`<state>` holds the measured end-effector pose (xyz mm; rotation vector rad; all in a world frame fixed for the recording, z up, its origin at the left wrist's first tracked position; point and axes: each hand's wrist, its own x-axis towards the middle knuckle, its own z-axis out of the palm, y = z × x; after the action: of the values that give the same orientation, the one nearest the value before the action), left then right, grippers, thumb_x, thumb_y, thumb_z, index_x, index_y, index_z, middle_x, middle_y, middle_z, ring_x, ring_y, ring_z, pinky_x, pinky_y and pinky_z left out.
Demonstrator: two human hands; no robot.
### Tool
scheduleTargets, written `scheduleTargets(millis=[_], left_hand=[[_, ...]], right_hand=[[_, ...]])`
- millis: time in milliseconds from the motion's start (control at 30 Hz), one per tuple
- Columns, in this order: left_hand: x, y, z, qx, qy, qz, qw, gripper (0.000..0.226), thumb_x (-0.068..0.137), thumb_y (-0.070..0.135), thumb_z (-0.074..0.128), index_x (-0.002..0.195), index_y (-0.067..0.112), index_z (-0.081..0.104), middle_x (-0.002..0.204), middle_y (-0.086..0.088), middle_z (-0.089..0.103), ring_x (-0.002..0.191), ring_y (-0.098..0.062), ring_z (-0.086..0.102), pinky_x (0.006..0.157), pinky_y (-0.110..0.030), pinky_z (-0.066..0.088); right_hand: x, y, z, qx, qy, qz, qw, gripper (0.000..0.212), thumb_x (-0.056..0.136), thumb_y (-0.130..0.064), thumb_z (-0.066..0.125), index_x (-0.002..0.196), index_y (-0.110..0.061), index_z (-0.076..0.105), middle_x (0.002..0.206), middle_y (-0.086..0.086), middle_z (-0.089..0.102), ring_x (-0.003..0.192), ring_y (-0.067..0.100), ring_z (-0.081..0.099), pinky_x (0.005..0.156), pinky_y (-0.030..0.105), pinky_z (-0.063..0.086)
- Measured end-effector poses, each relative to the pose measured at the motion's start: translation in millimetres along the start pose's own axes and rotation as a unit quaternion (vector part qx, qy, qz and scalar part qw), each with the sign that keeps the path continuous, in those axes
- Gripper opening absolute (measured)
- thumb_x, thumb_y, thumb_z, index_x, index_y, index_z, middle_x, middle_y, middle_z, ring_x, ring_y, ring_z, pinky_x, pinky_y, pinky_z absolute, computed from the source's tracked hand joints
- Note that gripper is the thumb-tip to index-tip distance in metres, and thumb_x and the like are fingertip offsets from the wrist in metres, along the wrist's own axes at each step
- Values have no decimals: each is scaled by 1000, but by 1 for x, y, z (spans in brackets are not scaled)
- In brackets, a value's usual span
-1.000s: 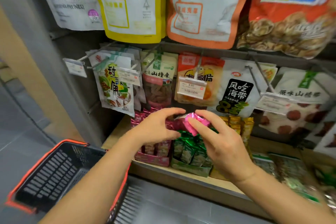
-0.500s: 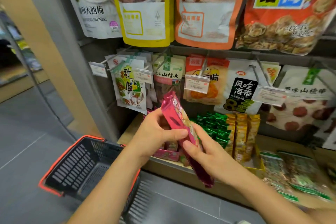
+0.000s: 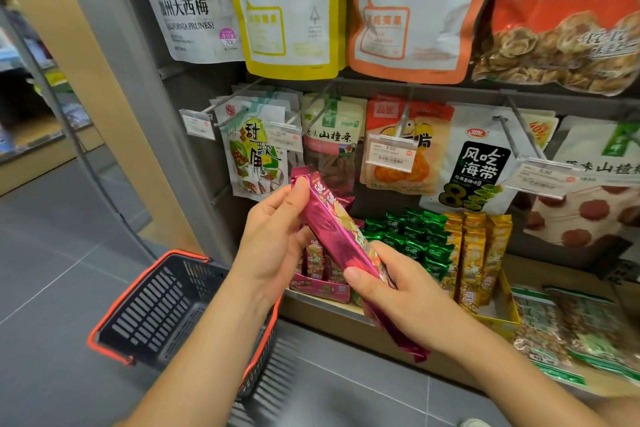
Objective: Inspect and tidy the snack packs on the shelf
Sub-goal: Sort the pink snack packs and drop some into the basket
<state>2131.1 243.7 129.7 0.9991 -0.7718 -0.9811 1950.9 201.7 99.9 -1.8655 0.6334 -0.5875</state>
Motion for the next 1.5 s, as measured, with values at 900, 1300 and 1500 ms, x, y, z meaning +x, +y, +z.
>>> scheduleTargets(millis=[900,1300,1500], left_hand=[[19,12,-43,58,176,-38,982,26,90,18,65,69,21,80,70,1,72,70,-10,68,68,-30,56],[24,4,-46,-25,202,12,979,22,96,19,58,83,10,74,74,0,74,65,-5,67,58,-19,54],[26,1,-47,-76,125,-13,989,22,93,31,60,97,12,71,95,-7,75,91,-14,71,73,-26,57]], right_hand=[[-13,6,5,-328,62,-36,942,79,70,-89,25,138,-48,24,110,-21,59,80,3,56,67,22,48],[-6,2,1,-139,14,70,988,33,87,-50,63,109,-27,54,101,-7,66,84,9,65,75,37,56],[-6,2,0,-24,48,99,994,27,87,-30,70,103,-32,48,87,-6,68,55,10,63,52,26,53]])
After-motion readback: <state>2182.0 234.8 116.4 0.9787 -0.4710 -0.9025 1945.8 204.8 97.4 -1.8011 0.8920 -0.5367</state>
